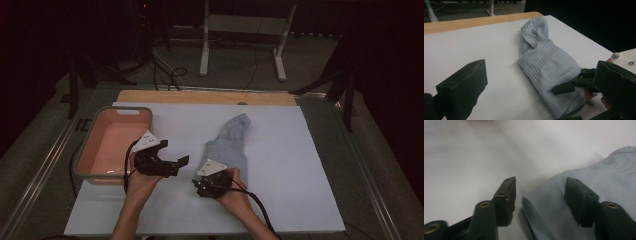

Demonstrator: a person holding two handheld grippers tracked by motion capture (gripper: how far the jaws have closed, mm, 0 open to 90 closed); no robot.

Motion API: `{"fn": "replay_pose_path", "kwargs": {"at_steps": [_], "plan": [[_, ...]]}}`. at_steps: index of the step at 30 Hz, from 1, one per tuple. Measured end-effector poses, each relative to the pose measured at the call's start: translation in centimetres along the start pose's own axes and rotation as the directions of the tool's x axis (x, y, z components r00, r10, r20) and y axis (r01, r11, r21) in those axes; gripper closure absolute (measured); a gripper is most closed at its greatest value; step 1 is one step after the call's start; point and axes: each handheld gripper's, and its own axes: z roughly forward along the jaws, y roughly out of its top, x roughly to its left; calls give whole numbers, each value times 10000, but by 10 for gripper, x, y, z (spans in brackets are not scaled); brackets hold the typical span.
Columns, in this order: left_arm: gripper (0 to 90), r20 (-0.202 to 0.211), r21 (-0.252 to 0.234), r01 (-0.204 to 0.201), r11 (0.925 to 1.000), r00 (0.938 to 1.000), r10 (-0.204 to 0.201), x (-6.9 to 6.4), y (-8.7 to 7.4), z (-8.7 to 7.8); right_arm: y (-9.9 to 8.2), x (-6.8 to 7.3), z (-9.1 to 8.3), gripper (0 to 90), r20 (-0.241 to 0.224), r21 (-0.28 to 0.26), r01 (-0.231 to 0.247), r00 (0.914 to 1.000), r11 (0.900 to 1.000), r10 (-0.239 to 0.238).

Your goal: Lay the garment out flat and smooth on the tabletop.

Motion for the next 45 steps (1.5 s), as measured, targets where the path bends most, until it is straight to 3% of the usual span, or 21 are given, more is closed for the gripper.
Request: {"fn": "replay_pose_path", "kwargs": {"at_steps": [3,6,12,16,21,23,25,32,33,45], "plan": [[3,2,0,1,10000,10000,-1,0,0,0,0,1,1,510,298,155,288,9991,9995,-293],[3,3,-10,4,10000,10000,-4,0,0,0,-1,2,1,570,260,239,575,9980,9981,-581],[3,28,-60,23,10000,10000,-23,0,0,-1,-1,7,3,511,222,432,651,9976,9969,-661],[3,30,-72,24,10000,10000,-23,-1,1,-1,-2,6,4,574,316,528,698,9969,9962,-715],[3,25,-73,38,10000,10000,-38,0,0,-1,-2,5,2,813,249,490,446,9986,9978,-458],[3,28,-71,41,10000,10000,-41,0,0,-1,-2,2,-1,852,177,406,313,9993,9987,-320],[3,27,-73,40,10000,10000,-39,0,0,-1,-2,0,-5,859,118,307,-212,9997,9993,208],[3,29,-32,20,10000,10000,-20,-1,0,-1,-5,-14,-28,861,222,-291,-322,9992,9991,329],[3,31,-19,7,10000,10000,-7,-1,0,0,-6,-16,-34,861,318,-427,-540,9980,9976,554],[3,42,-25,16,10000,10000,-16,-1,0,0,-20,-46,-69,862,1012,-942,-1007,9888,9904,1102]]}}
